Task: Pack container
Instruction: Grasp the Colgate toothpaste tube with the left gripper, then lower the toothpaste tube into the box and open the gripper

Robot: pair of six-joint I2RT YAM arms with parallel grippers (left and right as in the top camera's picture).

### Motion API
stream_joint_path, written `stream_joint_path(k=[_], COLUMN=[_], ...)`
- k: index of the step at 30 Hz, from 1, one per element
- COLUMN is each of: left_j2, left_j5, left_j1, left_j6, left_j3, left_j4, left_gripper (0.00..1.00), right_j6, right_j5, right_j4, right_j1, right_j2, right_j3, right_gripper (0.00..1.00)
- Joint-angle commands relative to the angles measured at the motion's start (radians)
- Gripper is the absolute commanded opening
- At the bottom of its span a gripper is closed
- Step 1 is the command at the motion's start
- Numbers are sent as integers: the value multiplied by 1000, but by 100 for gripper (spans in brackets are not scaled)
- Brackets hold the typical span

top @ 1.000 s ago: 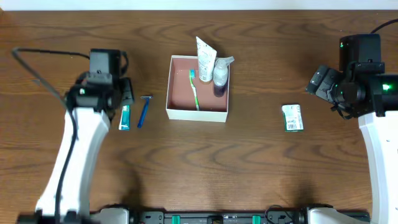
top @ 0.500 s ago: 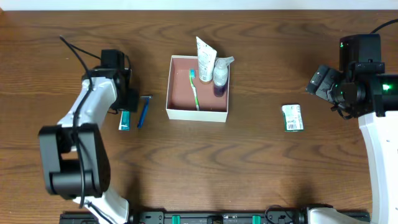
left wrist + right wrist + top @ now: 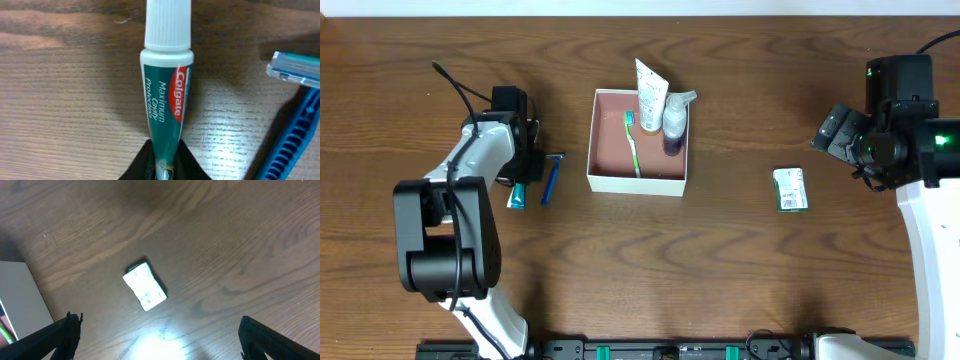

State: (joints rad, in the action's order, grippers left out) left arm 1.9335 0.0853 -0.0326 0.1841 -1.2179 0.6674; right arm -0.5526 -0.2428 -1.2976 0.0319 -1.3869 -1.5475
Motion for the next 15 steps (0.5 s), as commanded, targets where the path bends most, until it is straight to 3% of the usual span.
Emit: stream_joint_path(k=[1, 8, 11, 15], left_j2=[-16, -204, -322, -448], left_j5=[1, -12, -134, -263], left_j1=[-6, 0, 16, 60], left_j6=[-6, -122, -165, -315], left_j3=[5, -49, -54, -54], left_j4=[11, 75, 95, 99], left_gripper=[14, 17, 17, 14], right_j6=[-16, -16, -16, -16], right_j5=[-7, -8, -7, -7], right_j4=[-1, -1, -1, -1], right_j1=[-6, -6, -6, -6], right_j2=[-1, -1, -1, -1], right_j3=[-3, -3, -3, -3], right_gripper=[99, 99, 99, 99])
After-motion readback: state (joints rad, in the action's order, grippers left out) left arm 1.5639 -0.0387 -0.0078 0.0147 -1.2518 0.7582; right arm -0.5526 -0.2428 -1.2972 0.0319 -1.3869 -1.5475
